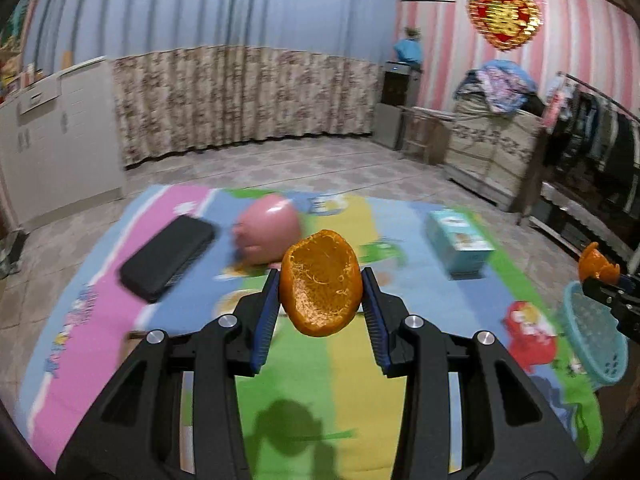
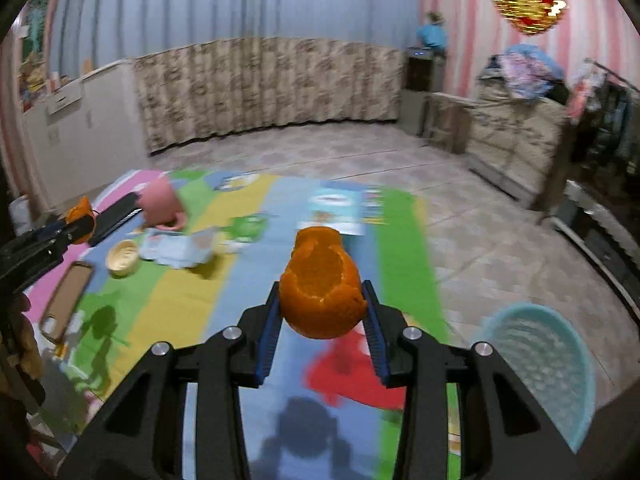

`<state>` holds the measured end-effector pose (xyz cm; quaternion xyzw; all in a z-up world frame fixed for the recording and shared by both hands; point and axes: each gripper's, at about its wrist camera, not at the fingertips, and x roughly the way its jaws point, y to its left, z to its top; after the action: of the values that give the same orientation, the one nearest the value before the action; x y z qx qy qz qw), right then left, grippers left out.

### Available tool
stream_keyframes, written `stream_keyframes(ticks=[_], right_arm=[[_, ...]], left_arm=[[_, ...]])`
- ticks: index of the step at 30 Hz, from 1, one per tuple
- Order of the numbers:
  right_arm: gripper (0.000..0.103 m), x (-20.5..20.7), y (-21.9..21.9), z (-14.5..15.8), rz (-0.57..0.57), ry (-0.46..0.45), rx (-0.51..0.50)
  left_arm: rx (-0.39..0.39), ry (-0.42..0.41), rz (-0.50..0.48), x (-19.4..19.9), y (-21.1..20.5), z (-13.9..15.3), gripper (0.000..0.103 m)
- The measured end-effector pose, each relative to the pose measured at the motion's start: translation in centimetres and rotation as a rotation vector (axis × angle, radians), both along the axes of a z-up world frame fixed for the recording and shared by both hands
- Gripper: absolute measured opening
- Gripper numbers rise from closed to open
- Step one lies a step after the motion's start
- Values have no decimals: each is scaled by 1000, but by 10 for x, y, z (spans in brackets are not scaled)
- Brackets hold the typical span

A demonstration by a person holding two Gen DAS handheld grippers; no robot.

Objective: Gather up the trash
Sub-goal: 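Carry the peel and orange over the blue basket with both tools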

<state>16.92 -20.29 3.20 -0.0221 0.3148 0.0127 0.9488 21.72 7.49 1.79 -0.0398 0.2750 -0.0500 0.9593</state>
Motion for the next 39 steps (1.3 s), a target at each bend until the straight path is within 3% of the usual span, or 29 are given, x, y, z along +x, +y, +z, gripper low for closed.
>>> stream_keyframes(ticks=[9,13,21,31,39], right_arm=[[39,-35,-112,-8,-218,-28,-3],[39,-40,-150,-16,-287,-26,35],[39,-43,-196,-32,-356,-15,67],[38,-55,-241,-44,-449,-35,123],[38,-56,-265,-55,-492,-32,159]], left_arm=[[33,-18,-166,-4,-101,4,39],[12,-12,-228,-3,-146,2,39],[28,-12,-359,-9,-234,-6,39],[10,46,-506,-8,-327,-14,39],[38,76,-583,-7,-379,-37,39]])
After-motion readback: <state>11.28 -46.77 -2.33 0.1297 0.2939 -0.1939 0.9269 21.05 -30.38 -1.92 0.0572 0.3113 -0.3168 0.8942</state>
